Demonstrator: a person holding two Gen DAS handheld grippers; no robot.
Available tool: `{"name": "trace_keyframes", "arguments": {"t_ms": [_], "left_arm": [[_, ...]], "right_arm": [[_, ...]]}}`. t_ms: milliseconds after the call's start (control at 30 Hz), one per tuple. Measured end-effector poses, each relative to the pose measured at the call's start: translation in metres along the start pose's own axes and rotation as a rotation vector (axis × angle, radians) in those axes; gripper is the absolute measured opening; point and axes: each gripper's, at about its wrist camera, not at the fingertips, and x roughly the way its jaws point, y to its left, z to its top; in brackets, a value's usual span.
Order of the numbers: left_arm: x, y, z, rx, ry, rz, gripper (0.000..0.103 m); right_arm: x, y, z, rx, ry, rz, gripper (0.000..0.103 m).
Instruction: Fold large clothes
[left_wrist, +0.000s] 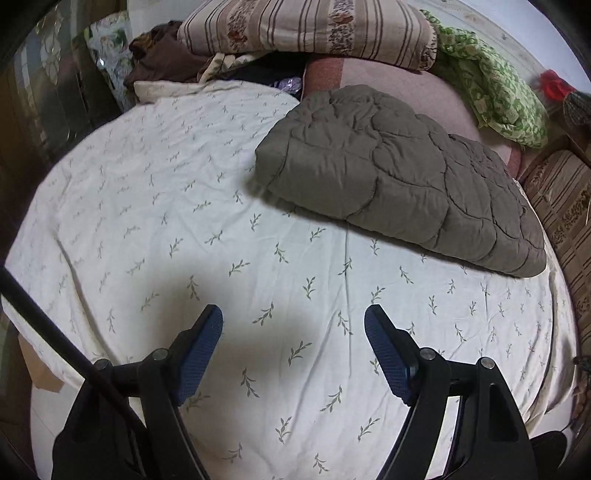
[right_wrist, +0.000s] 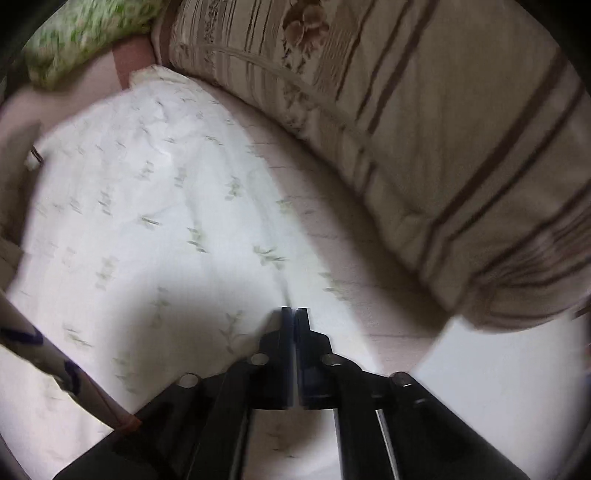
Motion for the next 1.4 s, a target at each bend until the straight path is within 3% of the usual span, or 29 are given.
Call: {"name": "trace_keyframes", "arguments": {"t_ms": [67, 167, 300, 367, 433, 467, 567, 733, 800, 900, 1100, 1200, 1267, 1400], "left_arm": [[-0.003, -0.002, 0.001, 0.014, -0.012, 0.010, 0.079], [-0.005, 0.002, 0.002, 0.015, -0.018, 0.013, 0.079], [0.000, 0.009, 0.006, -0.001, -0.023, 0.019, 0.079], [0.007, 0.011, 0.011, -0.008, -0.010, 0.027, 0.079], [0.010, 0.013, 0.018, -0.015, -0.005, 0.015, 0.079], [0.012, 0.013, 0.021, -0.019, -0.006, 0.004, 0.079], [0.018, 0.015, 0.038, -0.031, -0.005, -0.033, 0.079], [0.047, 0.017, 0.076, -0.049, 0.016, -0.127, 0.079], [0.059, 0.024, 0.091, -0.078, 0.013, -0.154, 0.079], [0.086, 0.036, 0.116, -0.157, 0.027, -0.220, 0.079], [0.146, 0.060, 0.154, -0.273, 0.039, -0.360, 0.079], [0.180, 0.067, 0.171, -0.294, 0.086, -0.498, 0.081], [0.203, 0.064, 0.182, -0.285, 0.127, -0.567, 0.083], [0.229, 0.043, 0.191, -0.210, 0.186, -0.619, 0.092]], "right_arm": [[0.008, -0.013, 0.002, 0.032, 0.018, -0.152, 0.000], [0.024, -0.046, 0.003, 0.113, 0.079, -0.233, 0.000], [-0.005, -0.062, -0.003, 0.153, 0.041, -0.030, 0.001], [-0.032, -0.050, -0.001, 0.120, -0.009, 0.048, 0.011], [-0.057, -0.032, 0.004, 0.103, -0.053, 0.145, 0.051], [-0.067, -0.021, 0.008, 0.095, -0.072, 0.194, 0.065], [-0.099, 0.031, 0.019, 0.028, -0.128, 0.369, 0.074], [-0.117, 0.122, 0.022, -0.068, -0.114, 0.596, 0.077], [-0.113, 0.150, 0.010, -0.088, -0.113, 0.645, 0.081], [-0.087, 0.191, 0.026, -0.047, -0.106, 0.659, 0.088], [-0.026, 0.232, 0.043, 0.112, 0.002, 0.735, 0.094], [-0.005, 0.246, 0.055, 0.154, 0.039, 0.805, 0.099], [0.003, 0.257, 0.069, 0.148, 0.063, 0.859, 0.100], [0.021, 0.287, 0.091, 0.066, 0.119, 0.954, 0.100]]}}
